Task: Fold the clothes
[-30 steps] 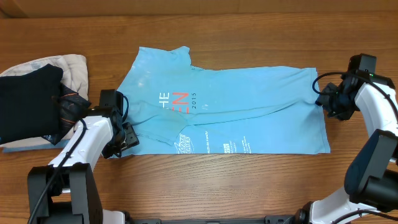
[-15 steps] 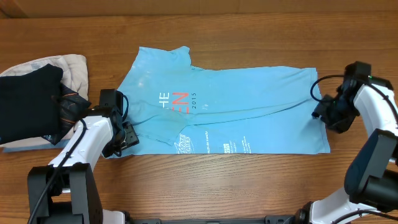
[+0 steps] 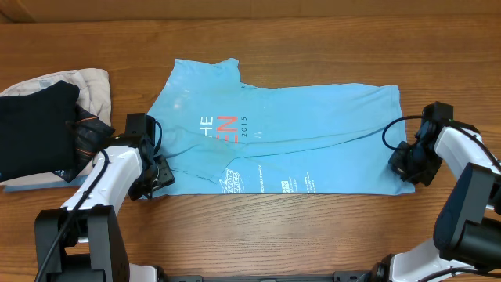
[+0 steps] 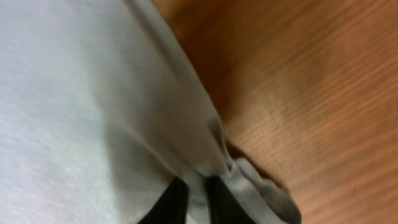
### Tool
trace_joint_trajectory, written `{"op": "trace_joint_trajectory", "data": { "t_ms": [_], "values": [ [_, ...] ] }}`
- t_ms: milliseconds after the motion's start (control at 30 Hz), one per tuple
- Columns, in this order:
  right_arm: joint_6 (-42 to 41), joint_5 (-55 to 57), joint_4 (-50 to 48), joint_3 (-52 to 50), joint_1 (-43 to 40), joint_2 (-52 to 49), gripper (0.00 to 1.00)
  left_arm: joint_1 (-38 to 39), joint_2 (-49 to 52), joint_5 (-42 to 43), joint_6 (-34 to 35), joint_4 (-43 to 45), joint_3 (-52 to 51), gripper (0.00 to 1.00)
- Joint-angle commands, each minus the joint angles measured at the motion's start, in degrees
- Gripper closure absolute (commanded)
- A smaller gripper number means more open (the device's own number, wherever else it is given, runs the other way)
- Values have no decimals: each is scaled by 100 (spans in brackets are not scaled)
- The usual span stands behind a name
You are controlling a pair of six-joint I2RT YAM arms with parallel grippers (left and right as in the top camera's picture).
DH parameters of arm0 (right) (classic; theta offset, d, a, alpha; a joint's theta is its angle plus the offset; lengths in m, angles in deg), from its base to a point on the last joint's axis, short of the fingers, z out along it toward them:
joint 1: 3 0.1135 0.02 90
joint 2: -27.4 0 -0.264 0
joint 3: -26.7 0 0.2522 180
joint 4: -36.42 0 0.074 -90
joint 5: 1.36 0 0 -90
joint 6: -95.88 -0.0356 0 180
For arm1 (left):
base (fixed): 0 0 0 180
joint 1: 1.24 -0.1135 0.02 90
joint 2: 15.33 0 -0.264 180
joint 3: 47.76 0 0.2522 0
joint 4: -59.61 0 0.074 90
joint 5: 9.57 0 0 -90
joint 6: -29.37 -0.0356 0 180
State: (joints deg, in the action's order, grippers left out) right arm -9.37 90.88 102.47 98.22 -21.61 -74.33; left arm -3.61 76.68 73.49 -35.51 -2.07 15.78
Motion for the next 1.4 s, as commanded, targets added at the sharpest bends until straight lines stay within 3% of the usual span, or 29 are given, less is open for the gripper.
{"op": "trace_joint_trajectory", "data": {
  "t_ms": [0, 267, 567, 933, 1033, 1100, 1200, 1367],
  "values": [
    [-363, 76, 330, -269, 15, -116, 93, -28, -103, -98, -70, -240, -96, 44],
    [-927, 645, 977, -269, 9, -116, 96, -35, -103, -330, 48, -817, -98, 57],
    [-1622, 1091, 1060, -269, -118, -114, 96, -35, -225, -463, 157, -979, -96, 61],
    [-1585, 1038, 920, -63, -297, -35, 90, -33, -1768, -11, -127, -896, 87, 58],
    [-1558, 802, 994, 243, -282, 267, 83, -22, -2304, 367, -590, -494, 275, 44],
    [-1408, 514, 1005, 463, -282, 479, 64, -22, -2490, 660, -949, -212, 367, 34],
    [-1241, 192, 1056, 793, -282, 776, 50, -22, -2507, 1134, -1311, 205, 546, 32],
    [-671, -262, 1110, 1198, -282, 1104, 48, -22, -1906, 1600, -1635, 778, 1126, 31]
  ]
}}
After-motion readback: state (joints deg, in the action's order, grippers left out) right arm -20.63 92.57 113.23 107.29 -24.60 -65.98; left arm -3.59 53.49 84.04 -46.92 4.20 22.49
